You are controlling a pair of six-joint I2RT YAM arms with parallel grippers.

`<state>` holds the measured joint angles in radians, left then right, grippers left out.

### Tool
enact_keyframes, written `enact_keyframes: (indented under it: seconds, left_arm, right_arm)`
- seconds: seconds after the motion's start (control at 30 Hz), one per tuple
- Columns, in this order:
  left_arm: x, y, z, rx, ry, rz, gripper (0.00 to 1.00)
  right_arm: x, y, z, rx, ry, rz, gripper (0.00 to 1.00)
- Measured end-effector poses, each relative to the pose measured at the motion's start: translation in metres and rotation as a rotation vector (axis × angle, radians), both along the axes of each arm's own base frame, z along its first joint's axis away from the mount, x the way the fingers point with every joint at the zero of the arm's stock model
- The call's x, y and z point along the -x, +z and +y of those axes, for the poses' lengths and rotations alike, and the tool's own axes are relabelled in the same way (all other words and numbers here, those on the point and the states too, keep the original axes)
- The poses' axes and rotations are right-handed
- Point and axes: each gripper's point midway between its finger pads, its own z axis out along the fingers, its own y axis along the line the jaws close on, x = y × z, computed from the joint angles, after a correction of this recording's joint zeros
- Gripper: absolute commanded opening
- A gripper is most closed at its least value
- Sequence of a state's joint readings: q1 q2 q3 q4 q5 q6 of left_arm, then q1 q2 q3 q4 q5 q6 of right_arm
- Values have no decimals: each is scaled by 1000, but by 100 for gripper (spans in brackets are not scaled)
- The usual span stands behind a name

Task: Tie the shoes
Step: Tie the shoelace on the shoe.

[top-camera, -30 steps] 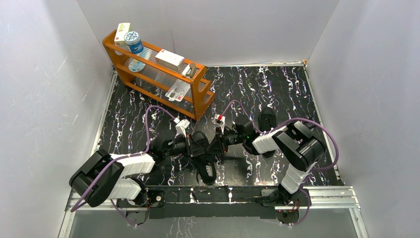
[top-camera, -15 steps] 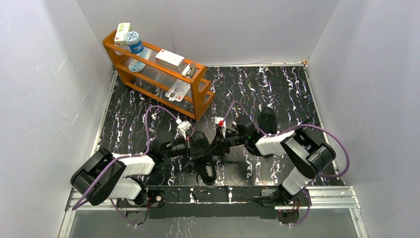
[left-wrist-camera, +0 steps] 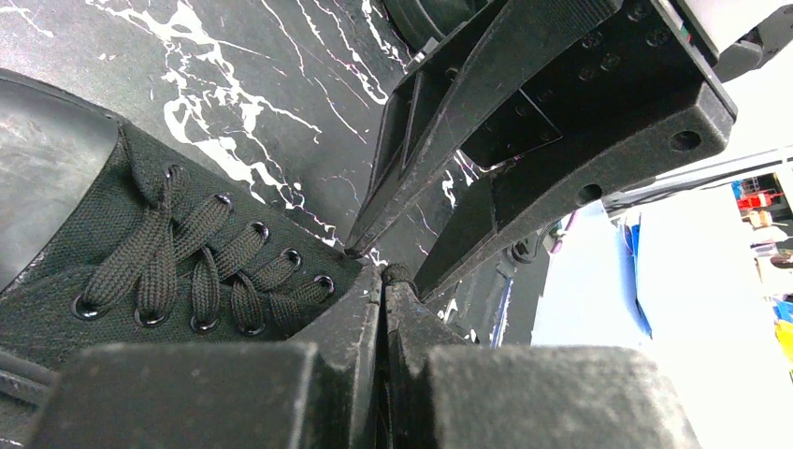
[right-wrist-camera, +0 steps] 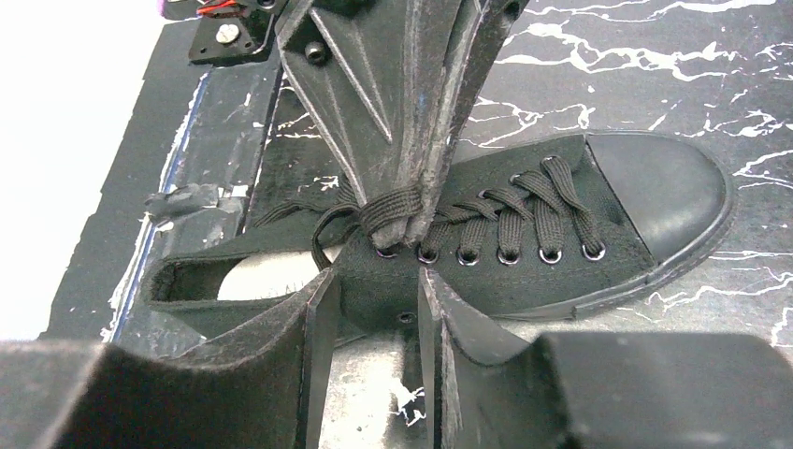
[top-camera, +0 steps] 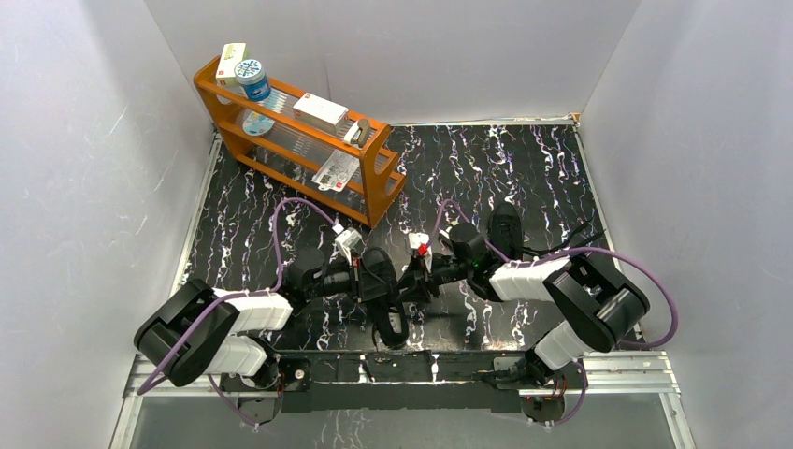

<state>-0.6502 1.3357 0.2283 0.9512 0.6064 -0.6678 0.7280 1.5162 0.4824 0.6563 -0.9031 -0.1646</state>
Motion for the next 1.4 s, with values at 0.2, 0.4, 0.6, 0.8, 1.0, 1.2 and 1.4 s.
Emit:
enact_keyframes:
  seconds: [0.2,0.4,0.6,0.8,1.0,1.2,1.4]
  left_arm:
    - [2,2,1,19,8,-5,0]
    - [6,2,4,43,19,15,0]
    - [5,5,3,62,24,19,0]
    - [4,4,1,69,26,32,0]
    - [-1,2,2,68,47,46,0]
    - [-1,3,2,74,50,53,0]
    - [-3,2,3,78,77,81,30]
  right_arm:
    - [3,1,3,-22,33,7,44]
    - [0,1,12,-38,55,21,42]
    - [1,4,18,-55,66,27,41]
    - [4,3,22,-60,79,29,25]
    - [5,-6,18,-34,65,84,0]
    - [4,-4,18,-37,64,78,0]
    - [4,0,18,-44,64,64,0]
